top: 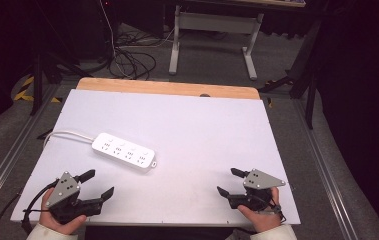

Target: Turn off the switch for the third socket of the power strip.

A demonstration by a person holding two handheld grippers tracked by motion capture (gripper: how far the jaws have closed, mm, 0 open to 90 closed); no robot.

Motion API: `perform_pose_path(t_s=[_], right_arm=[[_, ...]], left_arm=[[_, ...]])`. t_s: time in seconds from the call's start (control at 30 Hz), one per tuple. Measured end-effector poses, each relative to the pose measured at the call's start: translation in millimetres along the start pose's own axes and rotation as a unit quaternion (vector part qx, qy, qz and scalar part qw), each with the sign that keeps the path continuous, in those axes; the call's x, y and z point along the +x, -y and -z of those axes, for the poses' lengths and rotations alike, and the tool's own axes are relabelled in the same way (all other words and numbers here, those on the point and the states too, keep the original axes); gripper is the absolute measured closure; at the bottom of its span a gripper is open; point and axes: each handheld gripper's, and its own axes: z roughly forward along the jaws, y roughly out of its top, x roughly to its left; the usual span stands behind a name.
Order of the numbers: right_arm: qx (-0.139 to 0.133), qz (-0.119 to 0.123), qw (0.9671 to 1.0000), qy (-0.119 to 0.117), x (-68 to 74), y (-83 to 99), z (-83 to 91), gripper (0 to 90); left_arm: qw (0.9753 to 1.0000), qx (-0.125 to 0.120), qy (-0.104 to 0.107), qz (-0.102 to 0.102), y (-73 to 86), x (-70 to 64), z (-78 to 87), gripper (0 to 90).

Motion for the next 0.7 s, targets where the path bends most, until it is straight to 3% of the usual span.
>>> perform_pose_path(t_s=[0.23, 0.5, 0.7], right_arm=[[0.003, 0.000, 1.0000, 0.001, -0.2, 0.6, -0.6, 24.6], [0.002, 0.000, 1.0000, -0.002, -0.7, 1.0, -1.3, 24.6], [0.004, -0.002, 1.0000, -0.002, -0.7, 1.1, -1.5, 24.6]], left_arm=[[0.9997, 0.002, -0.018, -0.014, -0.8, -2.0, 0.6, 19.0], [0.9998, 0.000, -0.020, -0.006, -1.0, -0.7, 1.6, 18.7], [0.9997, 0.010, -0.020, -0.013, -2.4, -1.5, 2.3, 19.0]])
